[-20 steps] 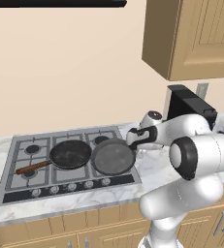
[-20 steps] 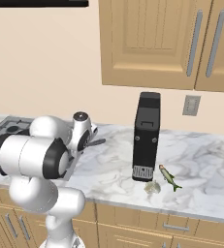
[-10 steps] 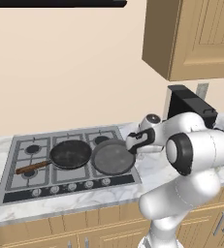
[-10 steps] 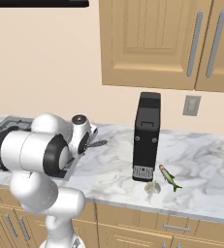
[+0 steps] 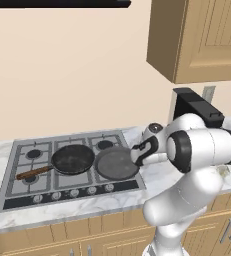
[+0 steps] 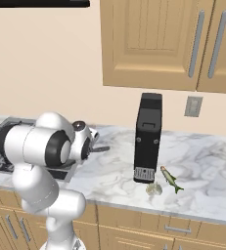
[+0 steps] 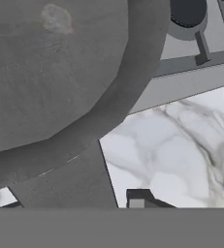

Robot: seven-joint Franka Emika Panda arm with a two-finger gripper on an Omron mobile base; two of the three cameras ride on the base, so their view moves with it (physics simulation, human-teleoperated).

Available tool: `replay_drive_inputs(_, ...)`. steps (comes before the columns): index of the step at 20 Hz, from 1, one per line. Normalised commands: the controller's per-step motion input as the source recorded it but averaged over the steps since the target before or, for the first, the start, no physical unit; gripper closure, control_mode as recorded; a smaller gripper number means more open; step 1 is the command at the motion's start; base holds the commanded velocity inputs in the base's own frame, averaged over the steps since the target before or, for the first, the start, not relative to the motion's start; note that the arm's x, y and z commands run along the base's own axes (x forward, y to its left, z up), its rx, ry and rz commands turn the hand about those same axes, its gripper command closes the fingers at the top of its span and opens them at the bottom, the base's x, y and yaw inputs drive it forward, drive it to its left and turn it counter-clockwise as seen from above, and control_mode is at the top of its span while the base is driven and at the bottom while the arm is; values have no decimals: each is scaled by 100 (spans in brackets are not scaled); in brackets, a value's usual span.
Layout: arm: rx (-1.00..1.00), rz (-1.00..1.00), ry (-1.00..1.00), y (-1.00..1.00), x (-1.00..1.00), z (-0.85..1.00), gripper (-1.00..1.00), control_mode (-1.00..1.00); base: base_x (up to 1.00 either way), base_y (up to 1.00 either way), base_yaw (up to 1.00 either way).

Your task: Place both pans onto different burners. Then place the garlic and the fish on different pans.

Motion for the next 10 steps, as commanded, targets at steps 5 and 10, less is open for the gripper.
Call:
replay_drive_inputs(5,-4,0,-7,0,-7,-40,100,-100,0,0,0)
replay_drive_inputs(10,-1,0,-7,3,-5,-36,100,-100,0,0,0)
